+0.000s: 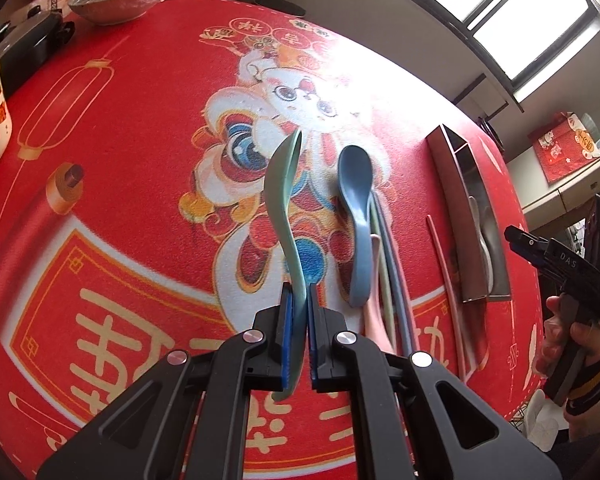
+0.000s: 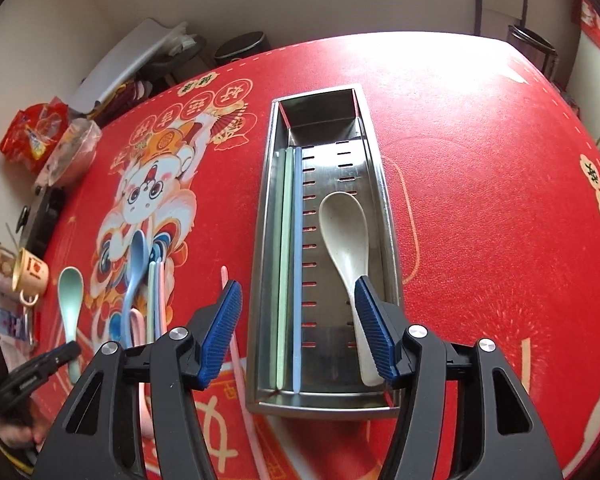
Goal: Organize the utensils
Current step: 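Carry the mint green spoon into the tray with the left tool, open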
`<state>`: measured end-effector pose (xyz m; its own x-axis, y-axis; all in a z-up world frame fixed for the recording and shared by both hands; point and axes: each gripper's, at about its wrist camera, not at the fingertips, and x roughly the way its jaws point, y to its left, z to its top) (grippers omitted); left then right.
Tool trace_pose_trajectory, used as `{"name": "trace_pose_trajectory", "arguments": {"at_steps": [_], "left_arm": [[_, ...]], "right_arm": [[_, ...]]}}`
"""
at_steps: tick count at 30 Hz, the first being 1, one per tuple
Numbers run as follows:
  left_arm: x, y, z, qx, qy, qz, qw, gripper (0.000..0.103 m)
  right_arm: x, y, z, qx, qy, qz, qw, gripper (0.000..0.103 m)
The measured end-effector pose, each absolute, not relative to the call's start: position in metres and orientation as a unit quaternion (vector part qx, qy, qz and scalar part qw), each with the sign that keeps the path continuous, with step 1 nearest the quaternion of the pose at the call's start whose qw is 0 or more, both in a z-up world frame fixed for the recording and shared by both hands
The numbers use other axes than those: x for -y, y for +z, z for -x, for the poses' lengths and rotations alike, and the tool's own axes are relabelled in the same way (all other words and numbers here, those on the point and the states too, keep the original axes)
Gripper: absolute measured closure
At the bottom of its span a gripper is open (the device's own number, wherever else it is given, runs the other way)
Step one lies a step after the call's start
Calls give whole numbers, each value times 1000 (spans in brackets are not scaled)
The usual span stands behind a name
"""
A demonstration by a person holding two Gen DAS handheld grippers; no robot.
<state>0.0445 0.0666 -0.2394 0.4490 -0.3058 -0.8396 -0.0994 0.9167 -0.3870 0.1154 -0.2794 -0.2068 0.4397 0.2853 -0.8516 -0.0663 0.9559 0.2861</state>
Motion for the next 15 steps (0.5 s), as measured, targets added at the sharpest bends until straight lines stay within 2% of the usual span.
{"name": "trace_pose_trajectory", "arguments": {"at_steps": [2, 5, 15], "left_arm": [[-58, -233, -49, -519, -76, 196, 828, 97], [-38, -227, -59, -518, -99, 195, 827, 97], [52, -217, -91, -531, -192, 192, 803, 97]], "right_arm": [[283, -203, -111, -513, 112, -115, 843, 35], [289, -198, -105, -502, 102, -113, 852, 16], [329, -196, -92, -499, 76, -126, 854, 16]]}}
